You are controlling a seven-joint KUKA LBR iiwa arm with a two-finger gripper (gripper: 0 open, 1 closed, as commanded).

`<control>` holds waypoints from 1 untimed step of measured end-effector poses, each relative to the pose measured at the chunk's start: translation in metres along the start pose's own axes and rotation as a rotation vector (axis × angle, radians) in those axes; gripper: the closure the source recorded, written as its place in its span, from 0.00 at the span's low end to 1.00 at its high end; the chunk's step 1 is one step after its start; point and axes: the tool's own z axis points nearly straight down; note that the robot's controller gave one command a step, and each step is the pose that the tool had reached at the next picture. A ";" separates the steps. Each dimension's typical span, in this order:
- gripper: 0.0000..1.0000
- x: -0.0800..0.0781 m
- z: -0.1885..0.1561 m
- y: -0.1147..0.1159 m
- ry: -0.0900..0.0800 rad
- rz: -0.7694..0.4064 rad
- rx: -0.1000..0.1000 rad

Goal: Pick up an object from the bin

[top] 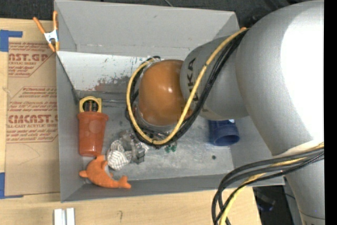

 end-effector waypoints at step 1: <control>1.00 0.001 -0.005 0.000 0.004 0.000 0.000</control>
Offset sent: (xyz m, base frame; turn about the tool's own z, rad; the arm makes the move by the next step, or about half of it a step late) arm 0.0000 -0.0001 0.0258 0.0000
